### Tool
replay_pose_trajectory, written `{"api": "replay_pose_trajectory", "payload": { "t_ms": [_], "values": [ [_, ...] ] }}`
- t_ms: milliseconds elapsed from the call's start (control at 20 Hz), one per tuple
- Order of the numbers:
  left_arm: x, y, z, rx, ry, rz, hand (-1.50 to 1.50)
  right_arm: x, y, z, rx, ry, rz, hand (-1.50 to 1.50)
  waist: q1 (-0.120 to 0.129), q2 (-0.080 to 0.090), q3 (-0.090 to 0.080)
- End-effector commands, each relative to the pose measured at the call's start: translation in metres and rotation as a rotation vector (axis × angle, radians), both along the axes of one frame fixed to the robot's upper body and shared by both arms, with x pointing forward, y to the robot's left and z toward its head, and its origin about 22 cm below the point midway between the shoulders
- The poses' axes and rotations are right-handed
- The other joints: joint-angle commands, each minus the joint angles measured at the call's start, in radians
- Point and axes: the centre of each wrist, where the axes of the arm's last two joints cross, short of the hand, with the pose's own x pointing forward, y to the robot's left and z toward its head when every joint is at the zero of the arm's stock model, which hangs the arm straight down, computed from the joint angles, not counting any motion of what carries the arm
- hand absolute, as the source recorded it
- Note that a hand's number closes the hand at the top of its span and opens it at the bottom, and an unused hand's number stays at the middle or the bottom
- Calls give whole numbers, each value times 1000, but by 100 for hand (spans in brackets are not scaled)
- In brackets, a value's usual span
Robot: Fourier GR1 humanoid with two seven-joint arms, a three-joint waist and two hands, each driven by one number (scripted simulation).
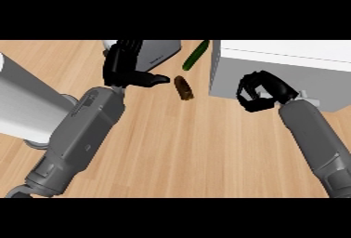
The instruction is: Pick up the cup, place it into the drawer and close the drawer
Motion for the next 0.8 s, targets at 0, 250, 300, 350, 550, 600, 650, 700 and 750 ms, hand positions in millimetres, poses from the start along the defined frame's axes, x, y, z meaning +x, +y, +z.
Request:
{"api": "replay_pose_trajectory", "payload": {
  "t_ms": [0,250,300,350,550,600,650,700,750],
  "values": [
    [-5,5,-7,-2,11,-24,-150,31,-28,75,-15,-158,-174,150,40,25,-3],
    [-6,6,-6,-5,-3,-36,-150,32,-33,87,20,-166,-162,150,55,29,-4],
    [-6,3,-4,0,-1,-56,-150,31,-35,86,25,-168,-162,150,54,25,-3],
    [-6,8,-5,1,2,-56,-150,30,-38,88,27,-159,-158,150,66,26,-4],
    [-6,14,-3,-15,-5,-54,-150,28,-49,97,73,-154,-151,150,69,31,-4],
    [-8,12,-8,-20,8,-61,-150,29,-47,100,58,-154,-155,150,65,29,-6],
    [-6,17,-2,-11,-5,-55,-150,27,-51,102,55,-150,-144,150,67,30,-5],
    [-7,13,-5,-14,7,-74,-150,26,-55,103,54,-141,-151,150,69,29,-5],
    [-11,15,-13,-23,12,-56,-150,25,-55,100,64,-139,-153,150,69,30,-6]
  ]
}}
